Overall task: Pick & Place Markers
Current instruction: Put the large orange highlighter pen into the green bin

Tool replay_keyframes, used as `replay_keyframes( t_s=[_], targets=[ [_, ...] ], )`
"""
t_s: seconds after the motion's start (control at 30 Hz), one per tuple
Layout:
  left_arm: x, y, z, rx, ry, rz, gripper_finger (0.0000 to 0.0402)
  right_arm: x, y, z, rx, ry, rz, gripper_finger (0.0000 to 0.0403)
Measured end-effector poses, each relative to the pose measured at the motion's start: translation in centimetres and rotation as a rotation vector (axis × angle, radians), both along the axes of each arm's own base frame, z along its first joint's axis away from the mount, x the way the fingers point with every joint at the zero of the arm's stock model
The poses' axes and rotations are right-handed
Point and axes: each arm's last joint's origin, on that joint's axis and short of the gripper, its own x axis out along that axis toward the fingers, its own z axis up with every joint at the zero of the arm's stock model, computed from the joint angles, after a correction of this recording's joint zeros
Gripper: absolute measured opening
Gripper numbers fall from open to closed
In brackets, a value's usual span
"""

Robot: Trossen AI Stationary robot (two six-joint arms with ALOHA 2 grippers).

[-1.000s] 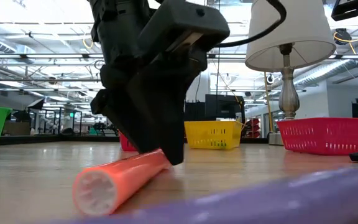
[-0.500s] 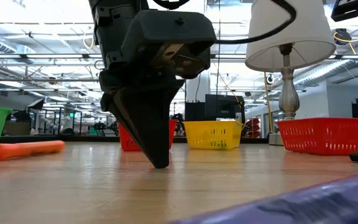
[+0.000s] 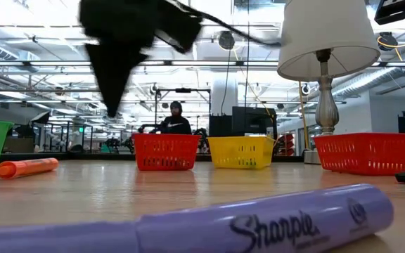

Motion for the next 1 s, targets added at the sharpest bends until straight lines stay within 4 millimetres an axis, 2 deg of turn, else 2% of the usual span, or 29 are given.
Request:
replay_keyframes(
  t_s=[0.1, 0.17, 0.23, 0.33, 0.4, 0.47, 0.57, 0.7, 0.87, 1.0],
  targets=[
    [-0.8, 0.8, 1.1, 0.109, 0.092, -0.089, 0.0142, 0.0, 0.0, 0.0, -0.001, 0.001, 0.000, 0.0000],
    [-1.5, 1.1, 1.7, 0.041, 0.103, -0.269, 0.0165, 0.0, 0.0, -0.1, -0.008, 0.010, 0.000, 0.0000],
    [-2.1, 1.5, 2.1, 0.002, 0.142, -0.362, 0.0182, 0.1, 0.0, -0.2, -0.012, 0.020, 0.001, 0.0000],
    [-3.5, 3.0, 2.0, -0.036, 0.227, -0.340, 0.0200, 0.1, 0.1, -0.3, -0.001, 0.036, 0.007, 0.0000],
    [-4.4, 4.0, 2.2, -0.094, 0.211, -0.319, 0.0207, 0.1, 0.1, -0.3, -0.003, 0.042, 0.002, 0.0000],
    [-6.1, 5.2, 2.5, -0.092, 0.266, -0.287, 0.0208, 0.1, 0.0, -0.4, -0.001, 0.046, -0.009, 0.0000],
    [-8.0, 6.6, 1.6, -0.068, 0.286, -0.299, 0.0205, 0.1, 0.0, -0.4, 0.002, 0.047, -0.018, 0.0000],
    [-10.3, 7.6, 0.6, -0.046, 0.371, -0.499, 0.0194, 0.2, 0.0, -0.4, -0.002, 0.052, -0.018, 0.0000],
    [-11.0, 7.9, -1.5, -0.071, 0.369, -0.719, 0.0191, 0.2, 0.0, -0.4, -0.003, 0.052, -0.018, 0.0000],
    [-10.6, 7.7, -2.9, -0.078, 0.304, -0.865, 0.0195, 0.2, 0.0, -0.4, -0.002, 0.052, -0.019, 0.0000]
  ],
)
